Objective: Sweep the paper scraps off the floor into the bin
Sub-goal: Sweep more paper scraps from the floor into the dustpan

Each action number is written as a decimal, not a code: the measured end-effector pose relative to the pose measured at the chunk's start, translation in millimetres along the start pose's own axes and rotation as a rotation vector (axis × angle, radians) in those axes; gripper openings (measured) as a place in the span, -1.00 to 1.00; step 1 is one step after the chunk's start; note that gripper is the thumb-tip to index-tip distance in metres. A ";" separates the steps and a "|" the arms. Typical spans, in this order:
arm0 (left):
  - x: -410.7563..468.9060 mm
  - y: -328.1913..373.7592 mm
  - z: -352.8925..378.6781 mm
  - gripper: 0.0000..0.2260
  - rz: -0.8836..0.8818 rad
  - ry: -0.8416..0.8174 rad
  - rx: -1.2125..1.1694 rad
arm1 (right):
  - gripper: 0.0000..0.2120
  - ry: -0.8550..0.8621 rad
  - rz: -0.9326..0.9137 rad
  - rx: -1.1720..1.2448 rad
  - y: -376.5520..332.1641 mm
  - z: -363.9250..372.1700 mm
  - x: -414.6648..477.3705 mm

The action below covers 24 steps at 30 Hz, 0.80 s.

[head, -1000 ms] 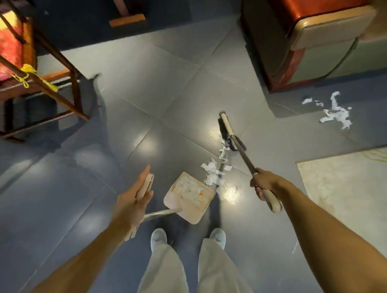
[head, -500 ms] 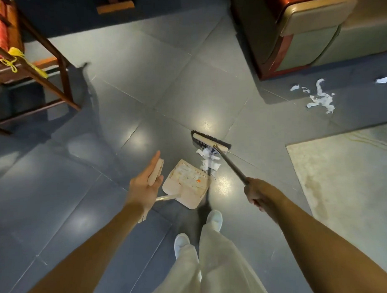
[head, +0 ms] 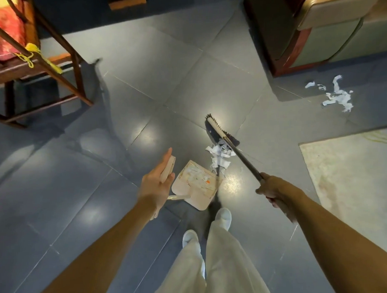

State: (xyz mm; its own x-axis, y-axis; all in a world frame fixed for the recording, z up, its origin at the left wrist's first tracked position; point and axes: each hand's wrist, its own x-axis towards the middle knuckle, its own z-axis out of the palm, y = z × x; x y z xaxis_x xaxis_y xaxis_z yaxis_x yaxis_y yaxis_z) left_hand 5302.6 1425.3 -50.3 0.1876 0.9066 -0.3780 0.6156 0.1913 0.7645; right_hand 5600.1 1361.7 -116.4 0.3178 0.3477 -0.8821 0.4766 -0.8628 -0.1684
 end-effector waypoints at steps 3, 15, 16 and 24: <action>7.0 2.0 3.2 -0.50 -0.017 -0.008 -0.022 | -0.36 -0.038 0.030 -0.046 6.8 11.0 -4.1; 21.5 7.4 9.6 -0.48 0.066 0.016 0.036 | -0.27 -0.273 0.022 -0.039 37.9 39.9 -83.1; 23.8 8.1 9.6 -0.48 0.083 0.020 0.051 | -0.25 -0.305 0.005 -0.075 42.5 45.2 -90.2; 17.1 -8.7 4.1 -0.44 0.122 -0.009 -0.002 | -0.34 -0.255 -0.058 0.032 77.0 50.6 -157.9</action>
State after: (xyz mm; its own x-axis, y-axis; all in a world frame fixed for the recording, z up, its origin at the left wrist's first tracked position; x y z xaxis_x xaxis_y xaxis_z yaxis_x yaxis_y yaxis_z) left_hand 5303.6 1437.6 -65.5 0.2679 0.9196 -0.2873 0.5864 0.0809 0.8060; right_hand 5545.1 1221.8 -12.3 0.0720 0.2972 -0.9521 0.4607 -0.8565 -0.2326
